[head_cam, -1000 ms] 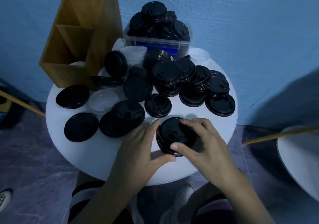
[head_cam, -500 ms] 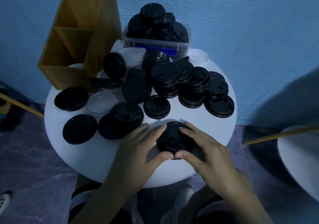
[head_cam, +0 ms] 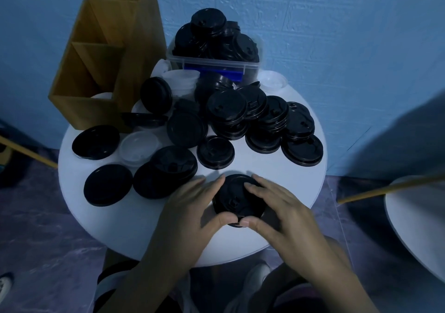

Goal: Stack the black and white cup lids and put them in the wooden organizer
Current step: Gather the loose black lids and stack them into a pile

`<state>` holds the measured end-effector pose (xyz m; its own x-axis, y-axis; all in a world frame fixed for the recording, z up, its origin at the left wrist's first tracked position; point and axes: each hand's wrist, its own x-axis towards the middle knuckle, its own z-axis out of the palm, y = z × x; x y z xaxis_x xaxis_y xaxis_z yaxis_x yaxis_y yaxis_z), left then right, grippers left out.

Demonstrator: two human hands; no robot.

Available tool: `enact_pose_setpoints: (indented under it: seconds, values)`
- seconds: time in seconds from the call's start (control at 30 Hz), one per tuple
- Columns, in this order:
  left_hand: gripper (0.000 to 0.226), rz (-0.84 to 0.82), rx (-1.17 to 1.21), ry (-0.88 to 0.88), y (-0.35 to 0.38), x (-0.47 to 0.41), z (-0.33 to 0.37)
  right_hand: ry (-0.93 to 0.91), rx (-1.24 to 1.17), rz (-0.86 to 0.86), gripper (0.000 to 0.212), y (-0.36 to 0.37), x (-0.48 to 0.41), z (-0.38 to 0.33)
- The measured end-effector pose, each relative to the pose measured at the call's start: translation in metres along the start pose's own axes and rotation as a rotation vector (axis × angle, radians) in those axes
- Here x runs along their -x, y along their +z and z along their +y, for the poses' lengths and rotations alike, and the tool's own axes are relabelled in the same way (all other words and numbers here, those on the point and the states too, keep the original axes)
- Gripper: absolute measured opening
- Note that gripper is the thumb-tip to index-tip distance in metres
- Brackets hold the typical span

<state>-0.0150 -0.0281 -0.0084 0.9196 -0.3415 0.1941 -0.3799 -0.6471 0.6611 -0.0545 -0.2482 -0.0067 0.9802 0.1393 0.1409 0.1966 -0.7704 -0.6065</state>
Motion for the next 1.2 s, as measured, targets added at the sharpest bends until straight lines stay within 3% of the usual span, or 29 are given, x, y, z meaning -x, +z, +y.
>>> enact_pose_setpoints:
  seconds: [0.17,0.3,0.57,0.67,0.73,0.8,0.87,1.0,1.2]
  values:
    - [0.074,0.006,-0.052,0.006,0.001,0.003,-0.002,-0.018,0.026,0.009,0.065,0.003,0.000,0.001]
    - [0.078,0.029,-0.068,-0.026,0.000,0.001,0.001,-0.014,0.027,0.000,0.065,0.003,-0.001,0.001]
    - [0.065,-0.030,-0.064,0.076,-0.003,-0.004,0.005,0.003,-0.058,-0.063,0.065,-0.010,-0.008,0.003]
    - [0.065,-0.028,-0.103,0.121,0.000,-0.004,0.009,0.043,-0.226,-0.053,0.053,-0.021,-0.008,0.008]
    - [0.063,-0.012,-0.106,0.134,0.000,-0.003,0.010,0.081,-0.342,0.110,0.030,-0.033,-0.009,0.015]
    - [0.062,-0.003,-0.104,0.125,0.000,-0.002,0.009,0.109,-0.218,0.386,0.013,-0.048,-0.015,0.031]
    - [0.062,-0.001,-0.114,0.118,0.000,-0.002,0.008,0.153,0.035,0.522,0.014,-0.062,-0.027,0.051]
    - [0.062,0.005,-0.112,0.112,0.002,-0.002,0.005,0.298,0.209,0.310,0.046,-0.062,-0.037,0.066]
    - [0.065,-0.022,-0.115,0.092,0.001,0.000,0.001,0.208,0.115,0.324,0.034,-0.039,-0.004,0.046]
